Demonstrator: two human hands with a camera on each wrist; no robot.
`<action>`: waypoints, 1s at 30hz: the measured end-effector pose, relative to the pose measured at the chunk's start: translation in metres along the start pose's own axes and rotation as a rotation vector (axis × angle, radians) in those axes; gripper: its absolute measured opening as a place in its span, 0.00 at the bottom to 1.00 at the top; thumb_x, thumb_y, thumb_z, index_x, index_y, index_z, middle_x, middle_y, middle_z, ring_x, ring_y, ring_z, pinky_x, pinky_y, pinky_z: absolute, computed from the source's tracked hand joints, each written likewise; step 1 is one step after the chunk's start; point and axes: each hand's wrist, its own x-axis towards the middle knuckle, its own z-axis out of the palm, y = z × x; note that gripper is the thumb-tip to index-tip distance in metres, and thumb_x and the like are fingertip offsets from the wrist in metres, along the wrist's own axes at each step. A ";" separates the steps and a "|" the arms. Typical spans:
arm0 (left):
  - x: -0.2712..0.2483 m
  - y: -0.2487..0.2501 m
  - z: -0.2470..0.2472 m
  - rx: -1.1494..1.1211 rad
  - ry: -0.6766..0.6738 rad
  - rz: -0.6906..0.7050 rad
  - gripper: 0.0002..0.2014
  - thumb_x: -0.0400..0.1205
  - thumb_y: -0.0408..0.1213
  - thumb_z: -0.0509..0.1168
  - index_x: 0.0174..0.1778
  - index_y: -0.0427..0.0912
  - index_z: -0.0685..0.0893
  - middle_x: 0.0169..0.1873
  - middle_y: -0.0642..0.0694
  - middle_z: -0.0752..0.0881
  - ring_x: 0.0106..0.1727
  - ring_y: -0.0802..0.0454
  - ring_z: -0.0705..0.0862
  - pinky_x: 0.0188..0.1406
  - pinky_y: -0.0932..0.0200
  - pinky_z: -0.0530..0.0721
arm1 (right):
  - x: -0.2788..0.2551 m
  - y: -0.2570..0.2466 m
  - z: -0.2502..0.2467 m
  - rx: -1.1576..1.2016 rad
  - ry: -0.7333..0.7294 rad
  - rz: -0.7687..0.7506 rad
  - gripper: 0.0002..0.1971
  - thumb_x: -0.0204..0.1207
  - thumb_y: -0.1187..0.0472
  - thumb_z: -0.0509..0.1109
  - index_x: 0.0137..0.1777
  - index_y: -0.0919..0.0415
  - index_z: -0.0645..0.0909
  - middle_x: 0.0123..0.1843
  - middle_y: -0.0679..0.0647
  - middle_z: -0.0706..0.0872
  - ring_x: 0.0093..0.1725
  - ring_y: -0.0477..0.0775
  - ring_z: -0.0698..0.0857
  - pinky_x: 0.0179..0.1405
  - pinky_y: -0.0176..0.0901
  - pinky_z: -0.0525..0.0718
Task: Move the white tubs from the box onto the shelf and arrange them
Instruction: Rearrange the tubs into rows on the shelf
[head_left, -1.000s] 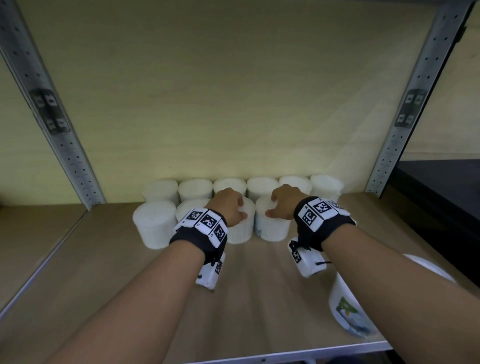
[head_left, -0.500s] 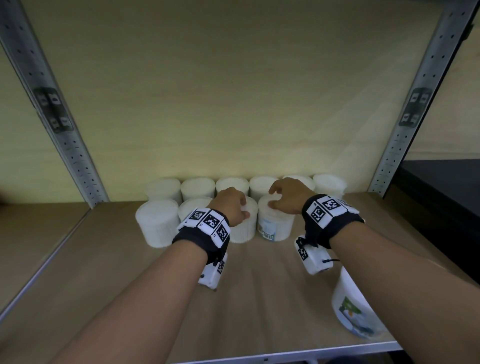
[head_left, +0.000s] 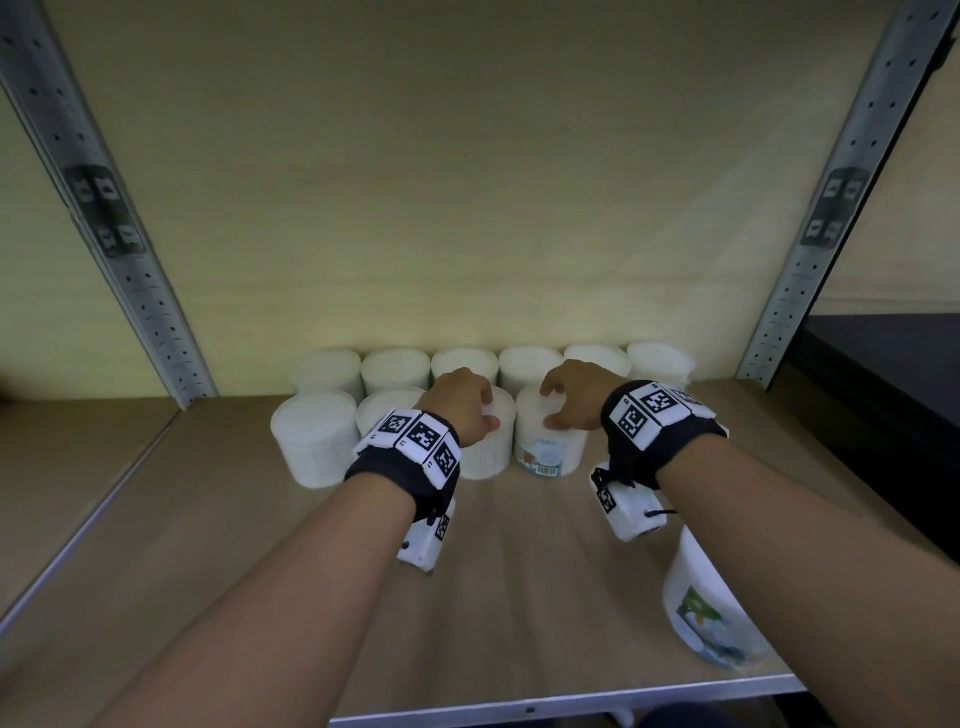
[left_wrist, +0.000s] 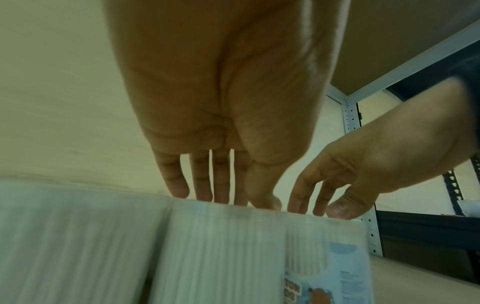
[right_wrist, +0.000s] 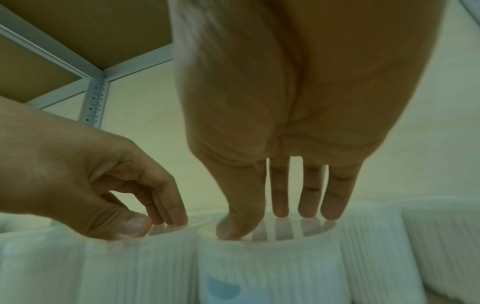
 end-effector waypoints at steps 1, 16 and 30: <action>0.000 0.000 0.000 0.002 0.000 0.000 0.22 0.81 0.44 0.68 0.69 0.40 0.78 0.70 0.42 0.76 0.70 0.43 0.77 0.69 0.49 0.77 | 0.000 0.001 0.000 0.005 -0.010 -0.013 0.27 0.76 0.55 0.73 0.75 0.55 0.73 0.76 0.56 0.73 0.73 0.57 0.75 0.71 0.46 0.75; 0.000 -0.001 0.001 0.004 -0.001 -0.001 0.22 0.81 0.44 0.68 0.70 0.40 0.78 0.70 0.42 0.75 0.70 0.43 0.76 0.70 0.49 0.76 | 0.004 0.001 0.002 -0.071 0.009 0.077 0.35 0.75 0.39 0.69 0.74 0.63 0.71 0.73 0.60 0.74 0.71 0.61 0.76 0.71 0.51 0.76; 0.001 -0.002 0.003 -0.005 0.011 -0.001 0.21 0.80 0.44 0.68 0.68 0.41 0.79 0.69 0.41 0.76 0.69 0.42 0.76 0.69 0.47 0.76 | -0.002 0.002 -0.009 -0.037 -0.104 -0.015 0.29 0.78 0.65 0.69 0.80 0.55 0.68 0.79 0.56 0.70 0.75 0.57 0.73 0.70 0.43 0.75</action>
